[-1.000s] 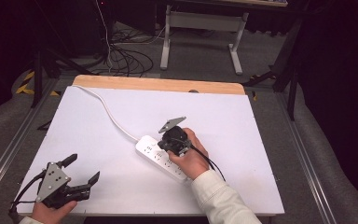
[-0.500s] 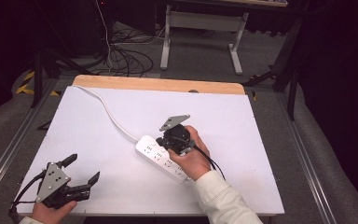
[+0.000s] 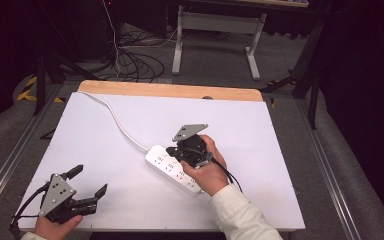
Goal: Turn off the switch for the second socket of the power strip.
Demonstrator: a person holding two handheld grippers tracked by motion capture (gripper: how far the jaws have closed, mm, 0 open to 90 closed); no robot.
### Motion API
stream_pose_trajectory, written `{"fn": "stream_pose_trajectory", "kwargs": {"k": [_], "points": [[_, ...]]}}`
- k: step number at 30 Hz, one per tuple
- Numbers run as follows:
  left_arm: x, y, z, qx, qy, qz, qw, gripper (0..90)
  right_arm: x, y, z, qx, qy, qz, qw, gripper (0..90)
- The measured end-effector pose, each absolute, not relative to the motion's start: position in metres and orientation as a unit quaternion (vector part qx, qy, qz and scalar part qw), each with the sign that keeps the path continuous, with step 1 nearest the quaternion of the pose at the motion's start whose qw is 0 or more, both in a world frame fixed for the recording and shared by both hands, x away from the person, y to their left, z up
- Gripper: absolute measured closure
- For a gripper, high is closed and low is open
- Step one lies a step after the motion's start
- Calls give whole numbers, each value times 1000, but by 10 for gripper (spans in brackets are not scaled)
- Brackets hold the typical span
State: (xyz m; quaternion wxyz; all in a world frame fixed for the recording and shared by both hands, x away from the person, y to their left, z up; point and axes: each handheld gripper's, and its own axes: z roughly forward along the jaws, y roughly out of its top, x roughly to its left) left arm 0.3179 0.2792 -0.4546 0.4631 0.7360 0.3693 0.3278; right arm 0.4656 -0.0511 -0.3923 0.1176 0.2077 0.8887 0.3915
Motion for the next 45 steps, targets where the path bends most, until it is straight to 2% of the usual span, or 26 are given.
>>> {"fn": "stream_pose_trajectory", "kwargs": {"k": [4, 5, 18, 33, 45], "points": [[318, 279, -455, 735, 370, 328, 464, 114, 466, -54, -390, 211, 887, 394, 118, 894], [318, 279, -455, 735, 371, 327, 464, 114, 466, -55, -389, 211, 886, 395, 121, 829], [318, 279, -454, 735, 370, 327, 466, 114, 453, -69, -375, 208, 871, 418, 152, 509], [318, 279, -454, 735, 369, 331, 463, 113, 432, -109, -363, 200, 862, 428, 182, 306], [317, 278, -454, 732, 371, 328, 467, 112, 416, -158, -375, 235, 837, 456, 188, 269]]}}
